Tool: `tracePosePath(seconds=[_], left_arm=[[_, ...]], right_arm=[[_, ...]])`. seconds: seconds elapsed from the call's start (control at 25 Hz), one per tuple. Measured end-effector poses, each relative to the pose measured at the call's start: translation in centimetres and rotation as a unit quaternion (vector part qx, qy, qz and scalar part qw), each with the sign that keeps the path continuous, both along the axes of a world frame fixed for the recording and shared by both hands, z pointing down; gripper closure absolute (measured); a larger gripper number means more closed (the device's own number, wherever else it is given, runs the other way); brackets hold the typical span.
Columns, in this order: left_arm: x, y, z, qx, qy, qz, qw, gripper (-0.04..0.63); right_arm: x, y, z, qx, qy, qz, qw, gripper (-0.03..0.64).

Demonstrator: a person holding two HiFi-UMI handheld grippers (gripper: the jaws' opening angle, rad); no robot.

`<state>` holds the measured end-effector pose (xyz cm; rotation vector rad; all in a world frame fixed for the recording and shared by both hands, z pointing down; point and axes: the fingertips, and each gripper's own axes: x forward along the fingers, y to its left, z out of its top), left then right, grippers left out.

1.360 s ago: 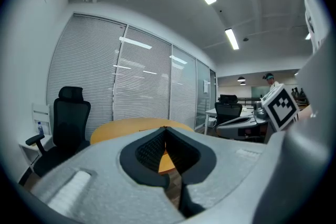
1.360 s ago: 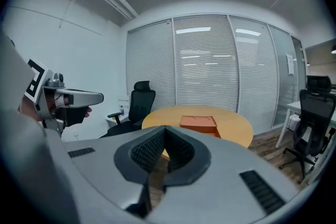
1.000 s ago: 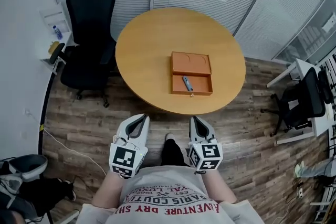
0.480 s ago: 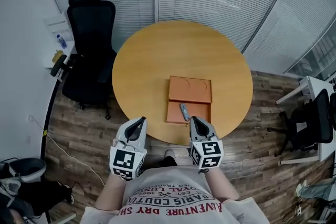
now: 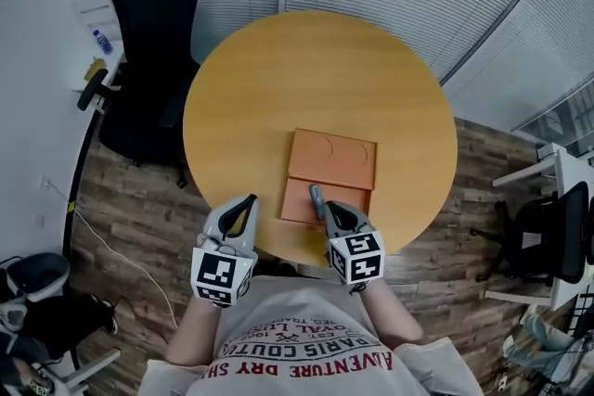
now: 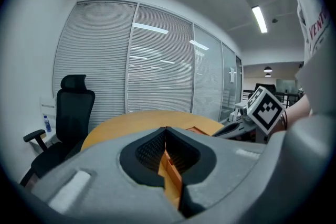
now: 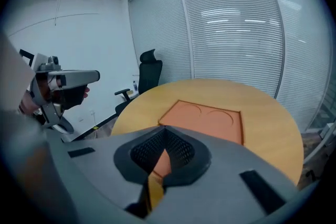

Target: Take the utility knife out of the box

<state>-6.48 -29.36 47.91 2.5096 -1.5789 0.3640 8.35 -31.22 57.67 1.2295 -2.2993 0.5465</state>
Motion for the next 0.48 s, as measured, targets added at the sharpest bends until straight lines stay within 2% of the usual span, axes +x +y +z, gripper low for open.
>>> tracePosePath(seconds=[0.32, 0.36, 0.48], left_arm=[[0.0, -2.1, 4.5, -0.05, 0.013, -0.004, 0.9987, 0.584], [0.2, -2.4, 4.8, -0.052, 0.014, -0.002, 0.9985, 0.584], [0.4, -3.3, 5.8, -0.063, 0.012, 0.002, 0.9979, 0.584]], right_arm=[[-0.9, -1.6, 7.7, -0.1, 0.054, -0.041, 0.993, 0.6], [-0.9, -1.9, 8.4, -0.109, 0.057, -0.045, 0.991, 0.537], [-1.3, -2.7, 10.1, -0.13, 0.068, -0.054, 0.988, 0.514]])
